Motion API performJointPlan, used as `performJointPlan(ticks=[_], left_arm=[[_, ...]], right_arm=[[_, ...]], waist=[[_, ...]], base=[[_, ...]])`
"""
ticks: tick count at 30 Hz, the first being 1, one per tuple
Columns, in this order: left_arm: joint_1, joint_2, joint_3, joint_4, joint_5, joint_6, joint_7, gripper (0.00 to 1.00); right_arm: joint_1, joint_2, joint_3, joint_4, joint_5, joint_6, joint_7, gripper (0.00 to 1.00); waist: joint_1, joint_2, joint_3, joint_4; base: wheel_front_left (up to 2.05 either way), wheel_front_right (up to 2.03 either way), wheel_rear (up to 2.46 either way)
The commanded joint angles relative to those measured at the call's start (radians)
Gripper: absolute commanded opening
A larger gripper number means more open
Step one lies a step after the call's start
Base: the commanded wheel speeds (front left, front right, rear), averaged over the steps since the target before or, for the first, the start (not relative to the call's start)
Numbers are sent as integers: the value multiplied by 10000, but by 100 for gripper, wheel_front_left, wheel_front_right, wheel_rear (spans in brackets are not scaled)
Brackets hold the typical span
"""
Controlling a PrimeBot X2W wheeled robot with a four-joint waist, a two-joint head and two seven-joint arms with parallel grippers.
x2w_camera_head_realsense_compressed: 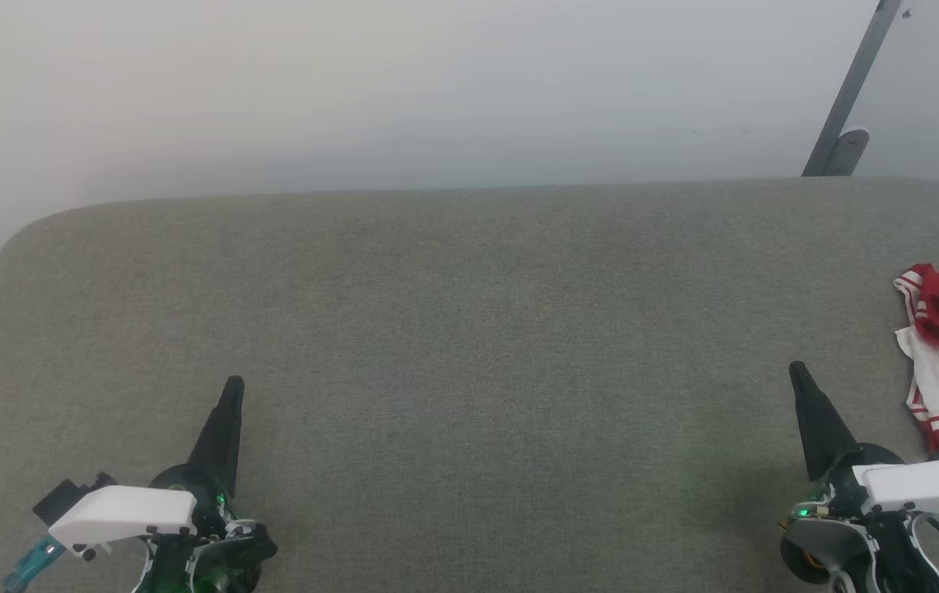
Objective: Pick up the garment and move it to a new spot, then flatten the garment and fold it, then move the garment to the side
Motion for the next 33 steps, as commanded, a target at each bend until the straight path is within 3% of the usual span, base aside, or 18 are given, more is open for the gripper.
performJointPlan(ticks=[1,33], left_arm=[[-112,-36,38,-4,-28,-28,35,0],[-113,-37,40,-5,-22,-29,40,0]], right_arm=[[-56,16,-20,-42,40,0,29,0],[-56,16,-18,-42,41,0,27,0]], waist=[[0,0,0,0],[0,0,0,0]], base=[[0,0,0],[0,0,0]])
